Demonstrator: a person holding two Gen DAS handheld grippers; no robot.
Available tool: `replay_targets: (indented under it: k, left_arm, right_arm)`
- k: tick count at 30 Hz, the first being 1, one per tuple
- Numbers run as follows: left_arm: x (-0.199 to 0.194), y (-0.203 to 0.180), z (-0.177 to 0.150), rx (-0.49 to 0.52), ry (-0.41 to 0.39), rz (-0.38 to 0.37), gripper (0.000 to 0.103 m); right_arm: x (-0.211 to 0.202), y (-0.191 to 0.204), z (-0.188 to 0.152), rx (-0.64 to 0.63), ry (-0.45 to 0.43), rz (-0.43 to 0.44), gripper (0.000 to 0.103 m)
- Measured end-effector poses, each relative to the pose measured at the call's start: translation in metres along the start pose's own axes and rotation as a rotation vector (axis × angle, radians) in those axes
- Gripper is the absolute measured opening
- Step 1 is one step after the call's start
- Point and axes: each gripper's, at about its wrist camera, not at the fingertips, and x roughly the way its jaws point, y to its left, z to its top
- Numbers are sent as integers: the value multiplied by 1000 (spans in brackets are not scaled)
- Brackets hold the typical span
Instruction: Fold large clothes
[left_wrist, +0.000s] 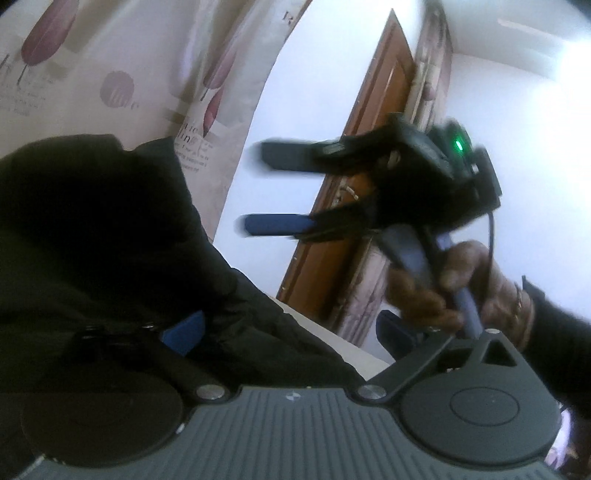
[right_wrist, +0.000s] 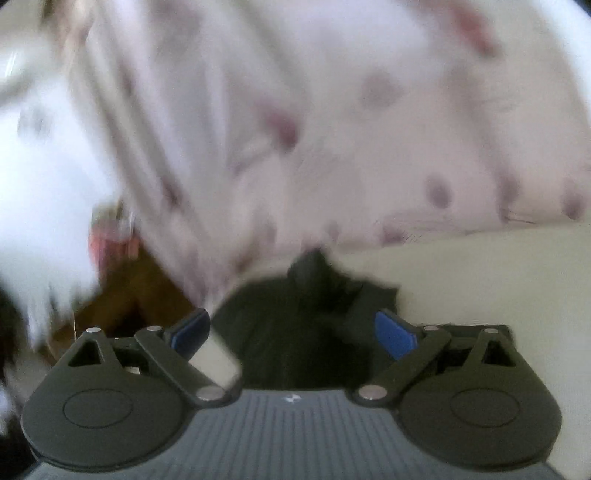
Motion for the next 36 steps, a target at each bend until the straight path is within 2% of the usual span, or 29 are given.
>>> replay_targets:
  k: [3,4,5,6,7,10,12,14,17,18,19,21,24,27,30,32,36]
  left_arm:
    - [0,-2,-3,19,-19,18,101]
    - [-1,-4,-5,24,-26,23,101]
    - [-3,-5,-7,29,-34,33,102]
    - [-7,-8,-9,34,-41,49,103]
    - [-12,-11,-10,32,-45,64,103]
    - [-36,-19,-12,-4,-75,121,103]
    - [-62,-22,-15,-37,-115,172,103]
    - [-83,-22,-18,-55,-147,224,103]
    - [-95,-17,-18,-73,-125,315,103]
    - [-98,-12,-19,-89,-115,328,103]
    - [-100,-9,-20,-97,-113,339,103]
    - [-96,-5,-20,-102,-93,360,103]
    - [-78,-4,-22,-88,-43,334,103]
    - [-61,-15,-24,2,-26,328,103]
    - [-52,-27,-25,67,-14,322,103]
    - [-50,-31,-23,74,-18,285,103]
    - [-36,-35,-24,99,3,270,103]
  right_arm:
    - [29,11,-10,-116,118,-23,95]
    - [38,12,-11,-133,138,-29,86]
    - [46,15,-11,-155,155,-37,72]
    - [53,17,-10,-181,173,-54,35]
    - [56,14,-12,-221,184,-100,26]
    - [35,22,-26,-320,161,-185,13]
    - [13,23,-29,-338,117,-224,11]
    - [-11,8,-35,-318,67,-235,10]
    - [-36,-10,-44,-304,33,-264,10]
    - [-46,-22,-46,-289,18,-275,10]
    - [-49,-16,-55,-271,6,-282,10]
    - [-69,-37,-62,-179,-37,-285,10]
    - [-78,-55,-77,-47,-97,-249,10]
    - [-77,-87,-93,62,-108,-245,10]
    - [-88,-107,-106,121,-132,-255,10]
    - [-101,-111,-110,119,-155,-257,10]
    - [-117,-103,-101,37,-174,-269,10]
